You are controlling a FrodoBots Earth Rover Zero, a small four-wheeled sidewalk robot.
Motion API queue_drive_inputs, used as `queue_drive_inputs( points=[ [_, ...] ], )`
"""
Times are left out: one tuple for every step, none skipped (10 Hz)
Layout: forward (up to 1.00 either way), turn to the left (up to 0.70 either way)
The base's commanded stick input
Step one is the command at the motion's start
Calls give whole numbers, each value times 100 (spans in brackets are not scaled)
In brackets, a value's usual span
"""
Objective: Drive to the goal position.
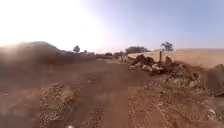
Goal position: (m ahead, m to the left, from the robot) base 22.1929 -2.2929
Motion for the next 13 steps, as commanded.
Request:
queue_drive_inputs(
  points=[
    [70,0],
    [69,0],
    [69,0],
    [70,0],
    [70,0],
    [70,0],
    [70,0],
    [70,0],
    [70,-11],
    [70,-30],
    [70,-32],
    [69,-27],
    [70,0]
  ],
)
